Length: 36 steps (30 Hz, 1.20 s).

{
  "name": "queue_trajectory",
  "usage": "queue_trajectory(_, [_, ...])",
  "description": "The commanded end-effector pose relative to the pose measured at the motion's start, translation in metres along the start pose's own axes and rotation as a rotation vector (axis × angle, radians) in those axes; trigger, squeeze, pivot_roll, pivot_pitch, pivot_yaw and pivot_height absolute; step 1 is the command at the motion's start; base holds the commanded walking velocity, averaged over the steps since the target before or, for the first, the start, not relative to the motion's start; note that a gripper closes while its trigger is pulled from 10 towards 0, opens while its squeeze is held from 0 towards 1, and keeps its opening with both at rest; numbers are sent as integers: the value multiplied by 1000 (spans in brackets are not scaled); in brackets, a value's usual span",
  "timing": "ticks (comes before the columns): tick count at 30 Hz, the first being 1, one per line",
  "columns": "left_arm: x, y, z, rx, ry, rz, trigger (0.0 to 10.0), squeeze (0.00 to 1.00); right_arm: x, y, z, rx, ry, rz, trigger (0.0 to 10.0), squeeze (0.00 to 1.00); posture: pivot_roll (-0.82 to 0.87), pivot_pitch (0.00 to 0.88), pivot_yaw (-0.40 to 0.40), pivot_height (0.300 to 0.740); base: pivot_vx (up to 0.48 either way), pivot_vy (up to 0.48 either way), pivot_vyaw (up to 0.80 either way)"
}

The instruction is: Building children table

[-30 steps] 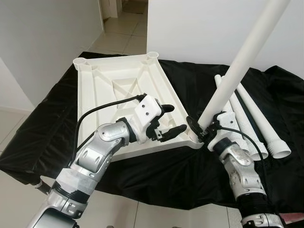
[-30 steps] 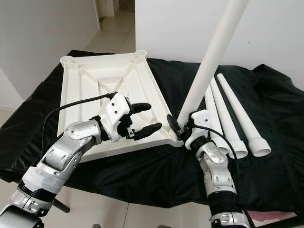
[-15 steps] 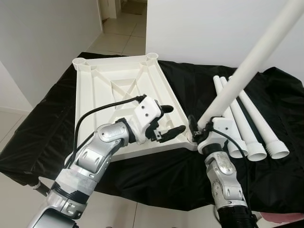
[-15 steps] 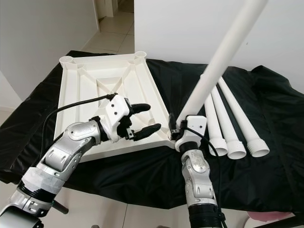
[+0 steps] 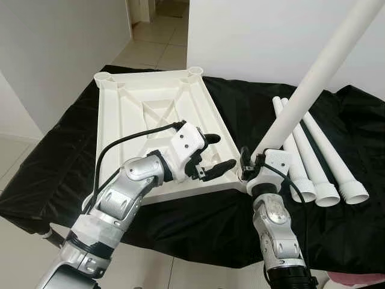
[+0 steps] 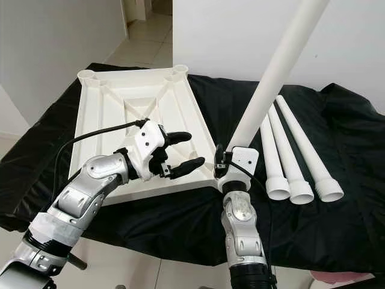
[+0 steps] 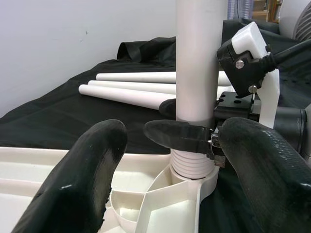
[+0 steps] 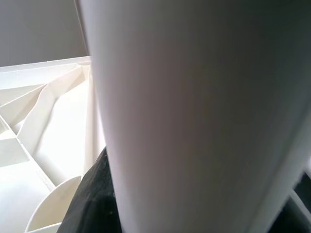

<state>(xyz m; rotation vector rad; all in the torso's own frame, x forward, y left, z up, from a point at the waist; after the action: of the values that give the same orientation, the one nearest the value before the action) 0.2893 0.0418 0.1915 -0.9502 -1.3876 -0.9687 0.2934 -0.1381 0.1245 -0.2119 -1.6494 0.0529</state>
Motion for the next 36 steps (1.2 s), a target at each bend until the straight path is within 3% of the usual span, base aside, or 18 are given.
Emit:
queue_trajectory(1, [-4,1,3,-1,17,1,10000,0,-22,10,9,6,129,-6,10000,0,-64,0,-37,740,0,0,0])
queue_trajectory(18, [-3,3,5,13,16,-7,10000,0,-6,-6,-15,43,130,39,10000,0,-47,0,-46,740,0,0,0])
queue_trajectory(30, [-3,4,7,25,14,-10,10000,0,-8,-3,-3,133,54,122,10000,0,-43,0,-50,740,0,0,0])
queue_trajectory(36, [-2,5,8,27,16,-11,10000,0,-19,-10,1,99,108,70,10000,0,-44,0,-45,740,0,0,0])
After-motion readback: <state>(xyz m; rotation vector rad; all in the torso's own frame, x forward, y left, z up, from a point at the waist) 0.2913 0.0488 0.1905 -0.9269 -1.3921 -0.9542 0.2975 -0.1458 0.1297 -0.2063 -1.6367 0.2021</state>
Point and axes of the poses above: a point about 5 cm out from each wrist's last joint towards the gripper, its own z axis pointing back from the gripper into the wrist, its own x axis along the axis of the wrist's last joint, y = z × x, the point moved 1 cm from there along -z, pointing out of the wrist towards the gripper, and after that the axes turned 14 degrees about z, right-handed, at the moved point
